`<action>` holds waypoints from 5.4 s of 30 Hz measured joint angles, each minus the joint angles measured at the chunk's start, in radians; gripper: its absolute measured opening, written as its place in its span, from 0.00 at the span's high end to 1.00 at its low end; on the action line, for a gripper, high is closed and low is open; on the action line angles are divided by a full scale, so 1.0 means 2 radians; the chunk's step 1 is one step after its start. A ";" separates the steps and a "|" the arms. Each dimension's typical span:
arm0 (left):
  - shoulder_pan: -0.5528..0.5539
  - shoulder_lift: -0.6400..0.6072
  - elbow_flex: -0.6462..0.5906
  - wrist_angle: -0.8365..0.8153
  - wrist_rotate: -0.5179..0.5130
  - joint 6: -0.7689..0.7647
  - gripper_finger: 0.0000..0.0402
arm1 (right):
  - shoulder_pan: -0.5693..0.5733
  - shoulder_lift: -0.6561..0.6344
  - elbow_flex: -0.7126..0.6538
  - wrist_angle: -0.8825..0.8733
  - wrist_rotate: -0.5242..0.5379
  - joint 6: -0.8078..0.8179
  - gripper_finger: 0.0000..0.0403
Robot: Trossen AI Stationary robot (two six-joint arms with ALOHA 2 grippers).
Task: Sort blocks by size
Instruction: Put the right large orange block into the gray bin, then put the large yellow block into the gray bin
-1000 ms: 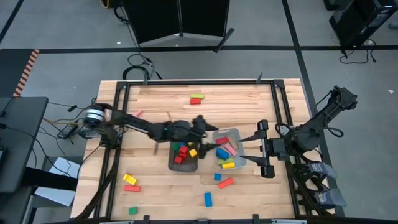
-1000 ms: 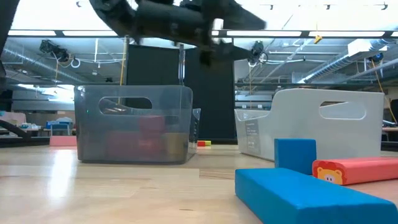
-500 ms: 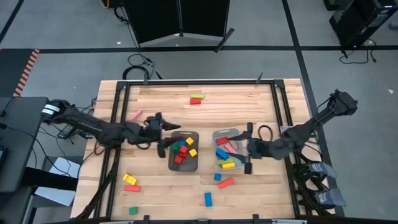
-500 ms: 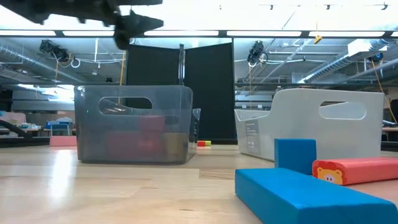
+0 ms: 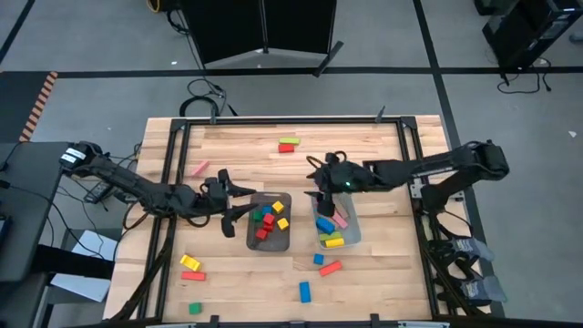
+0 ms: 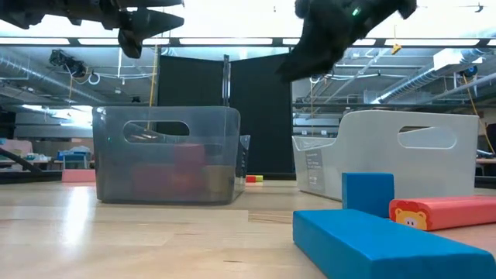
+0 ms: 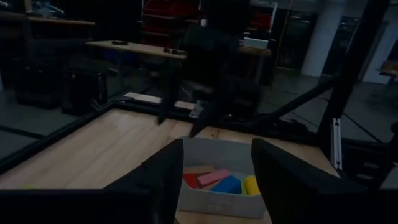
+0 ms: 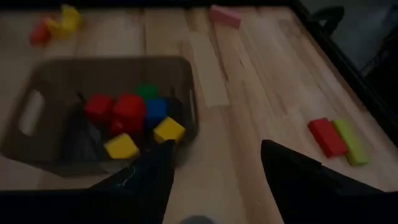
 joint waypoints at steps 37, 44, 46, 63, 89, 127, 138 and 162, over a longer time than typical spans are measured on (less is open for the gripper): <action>0.012 -0.004 0.000 -0.041 -0.066 0.017 0.51 | -0.243 0.301 0.333 -0.181 -0.192 -0.199 0.37; 0.023 -0.004 0.000 -0.057 -0.063 0.011 0.51 | -0.193 0.271 0.333 -0.278 -0.213 -0.249 0.40; 0.028 -0.004 0.000 -0.058 -0.062 0.012 0.51 | -0.167 0.253 0.333 -0.301 -0.210 -0.249 0.42; 0.036 -0.002 -0.018 -0.058 -0.048 -0.044 0.51 | 0.199 0.192 0.330 -0.371 -0.007 -0.099 0.41; 0.016 -0.002 -0.032 -0.014 0.022 -0.080 0.51 | 0.311 0.300 0.230 -0.332 0.003 0.222 0.30; 0.017 -0.002 -0.032 -0.012 0.022 -0.069 0.51 | 0.294 0.284 0.245 -0.308 -0.029 0.129 0.72; 0.017 -0.002 -0.032 -0.011 0.040 -0.071 0.51 | 0.290 0.158 0.262 -0.445 0.122 0.179 0.72; -0.062 0.069 0.216 -0.542 0.057 -0.123 0.48 | 0.187 0.077 0.103 -0.362 0.134 0.196 0.32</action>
